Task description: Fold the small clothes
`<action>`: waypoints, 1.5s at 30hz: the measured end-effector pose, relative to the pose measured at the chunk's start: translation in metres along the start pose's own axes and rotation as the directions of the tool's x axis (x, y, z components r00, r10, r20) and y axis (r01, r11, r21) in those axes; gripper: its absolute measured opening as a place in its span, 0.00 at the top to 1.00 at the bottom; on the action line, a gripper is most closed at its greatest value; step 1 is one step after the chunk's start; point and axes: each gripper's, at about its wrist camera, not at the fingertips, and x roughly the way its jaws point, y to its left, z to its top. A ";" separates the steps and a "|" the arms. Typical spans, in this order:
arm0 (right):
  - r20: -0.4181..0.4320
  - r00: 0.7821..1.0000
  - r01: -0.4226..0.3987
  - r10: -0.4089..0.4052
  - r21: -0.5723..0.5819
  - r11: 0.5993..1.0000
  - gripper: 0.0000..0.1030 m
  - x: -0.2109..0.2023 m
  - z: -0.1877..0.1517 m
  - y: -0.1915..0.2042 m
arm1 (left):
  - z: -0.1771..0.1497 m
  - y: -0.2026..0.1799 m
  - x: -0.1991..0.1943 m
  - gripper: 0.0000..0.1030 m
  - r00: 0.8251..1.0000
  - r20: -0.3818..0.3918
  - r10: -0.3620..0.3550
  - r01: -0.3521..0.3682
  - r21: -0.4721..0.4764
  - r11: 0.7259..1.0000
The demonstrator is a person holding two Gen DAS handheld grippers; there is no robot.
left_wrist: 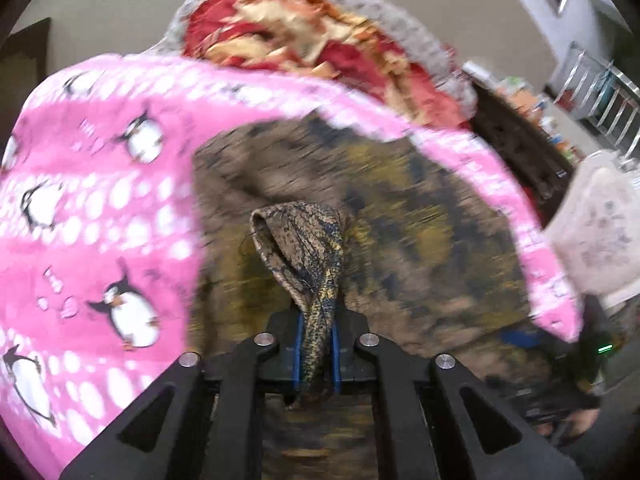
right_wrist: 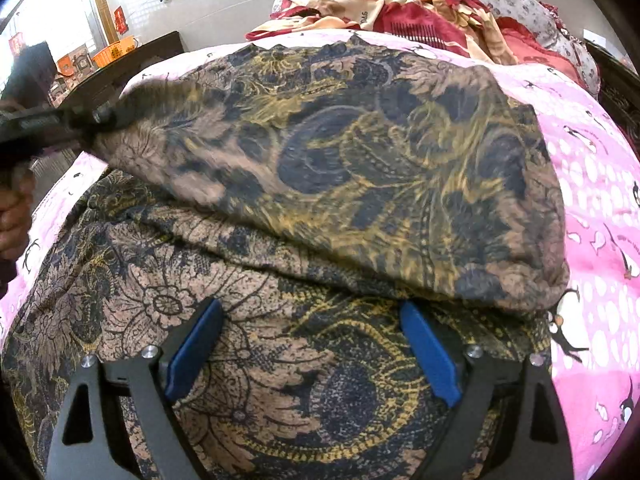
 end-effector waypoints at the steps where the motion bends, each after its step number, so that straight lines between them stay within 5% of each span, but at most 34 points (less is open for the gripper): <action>1: -0.001 1.000 0.003 -0.003 -0.002 1.000 0.10 0.000 0.000 0.001 | -0.009 0.006 0.007 1.00 0.999 -0.015 0.040 -0.040 -0.001 0.999; 7: -0.023 0.999 -0.027 0.027 -0.003 1.000 0.09 -0.006 0.001 0.003 | -0.027 0.007 0.004 0.92 0.997 0.006 0.077 -0.077 -0.023 0.997; 11: -0.032 0.992 -0.119 0.121 0.077 0.990 0.32 -0.030 0.016 -0.013 | -0.031 0.000 -0.037 0.90 0.957 0.152 0.247 -0.246 -0.028 0.969; 14: 0.114 0.993 0.003 -0.014 0.094 0.996 0.35 -0.062 0.045 -0.034 | -0.013 -0.014 -0.047 0.90 0.940 0.242 0.239 -0.234 -0.053 0.971; 15: 0.146 0.985 0.073 -0.092 0.130 0.989 0.48 -0.066 0.057 -0.044 | -0.005 -0.022 -0.041 0.90 0.949 0.247 0.195 -0.192 -0.038 0.981; 16: 0.150 0.982 0.086 -0.113 0.178 0.980 0.64 -0.064 0.066 -0.054 | 0.001 -0.030 -0.028 0.90 0.961 0.229 0.157 -0.159 -0.011 0.987; 18: 0.110 0.990 0.056 -0.083 0.230 0.972 0.73 -0.043 0.076 -0.068 | 0.008 -0.040 0.016 0.90 0.979 0.119 0.163 -0.168 0.033 0.985; 21: -0.054 0.987 0.162 -0.154 0.236 0.958 0.89 0.004 0.068 -0.085 | -0.006 -0.029 0.051 0.97 0.968 0.015 0.251 -0.252 0.043 0.967; 29: 0.131 0.986 0.054 -0.105 0.346 0.937 0.90 -0.025 0.090 -0.109 | -0.040 -0.023 0.030 0.99 0.970 0.075 0.231 -0.233 0.014 0.972; 32: 0.026 0.989 0.125 -0.142 0.332 0.935 0.94 0.011 0.098 -0.117 | -0.041 -0.024 0.029 0.99 0.971 0.076 0.228 -0.230 0.014 0.973; 37: 0.081 0.978 0.162 -0.191 0.270 0.949 0.94 0.022 0.102 -0.114 | -0.043 -0.025 0.018 0.99 0.976 0.077 0.204 -0.205 -0.004 0.979; 41: 0.127 0.979 0.121 -0.159 0.269 0.956 0.94 -0.012 0.094 -0.104 | -0.044 -0.022 0.016 0.99 0.979 0.077 0.191 -0.190 -0.014 0.982; 45: 0.100 0.967 0.210 -0.236 0.218 0.953 0.76 -0.028 0.063 -0.083 | -0.044 -0.022 0.016 0.99 0.978 0.077 0.194 -0.194 -0.010 0.981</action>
